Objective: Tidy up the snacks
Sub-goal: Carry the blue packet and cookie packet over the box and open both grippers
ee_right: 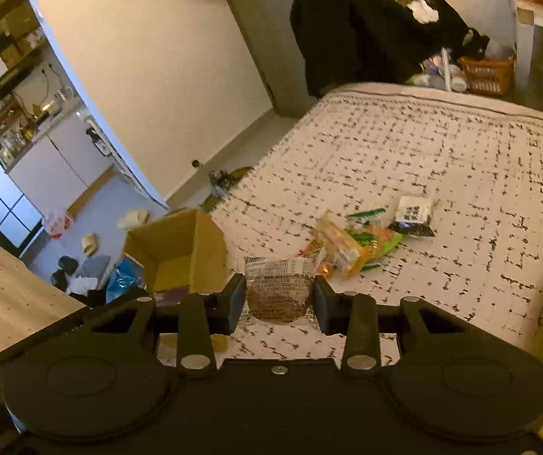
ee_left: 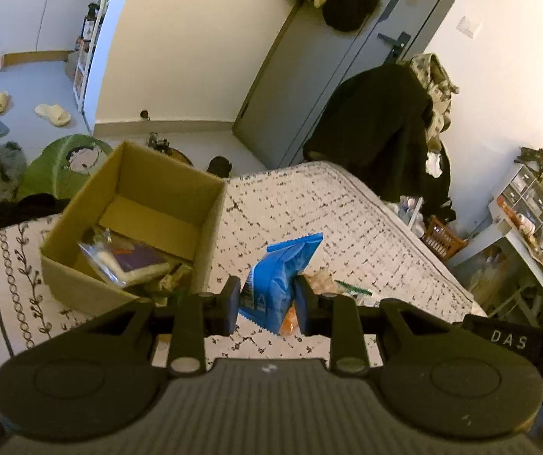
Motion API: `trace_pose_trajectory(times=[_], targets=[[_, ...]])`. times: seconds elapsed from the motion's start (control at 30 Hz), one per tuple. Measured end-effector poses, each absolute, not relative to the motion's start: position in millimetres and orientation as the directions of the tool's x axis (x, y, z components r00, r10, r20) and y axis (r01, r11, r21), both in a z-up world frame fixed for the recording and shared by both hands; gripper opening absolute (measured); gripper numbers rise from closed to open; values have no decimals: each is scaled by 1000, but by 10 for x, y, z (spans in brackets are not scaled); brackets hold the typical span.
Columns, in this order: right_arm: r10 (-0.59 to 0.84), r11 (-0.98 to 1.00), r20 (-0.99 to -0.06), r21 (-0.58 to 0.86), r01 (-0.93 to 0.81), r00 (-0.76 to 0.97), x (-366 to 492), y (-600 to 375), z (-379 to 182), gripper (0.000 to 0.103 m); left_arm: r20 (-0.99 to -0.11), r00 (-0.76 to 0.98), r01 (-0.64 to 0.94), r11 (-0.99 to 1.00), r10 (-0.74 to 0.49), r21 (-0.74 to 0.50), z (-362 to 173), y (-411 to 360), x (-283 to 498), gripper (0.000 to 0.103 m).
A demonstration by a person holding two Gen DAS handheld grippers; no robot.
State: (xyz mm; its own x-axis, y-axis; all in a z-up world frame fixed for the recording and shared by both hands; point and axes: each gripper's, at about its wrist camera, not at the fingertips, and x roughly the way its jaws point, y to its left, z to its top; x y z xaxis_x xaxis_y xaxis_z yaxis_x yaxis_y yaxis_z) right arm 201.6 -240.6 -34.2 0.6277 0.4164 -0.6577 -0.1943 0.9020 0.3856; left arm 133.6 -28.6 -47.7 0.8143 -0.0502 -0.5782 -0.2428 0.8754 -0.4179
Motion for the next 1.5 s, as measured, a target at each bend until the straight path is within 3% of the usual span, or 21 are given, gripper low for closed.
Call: trace_pose_trajectory(times=[0.5,1.5], targets=[[475,869,-594,432,-240,650,2008,-2180,-198,38,-546,838,-276,863,1,-423,-234,80,1066,28],[553,833,-656,423,-356,515,2438,-1373,-394,38,-575,818,-330,839,25,-433,-428,705,1412,28]])
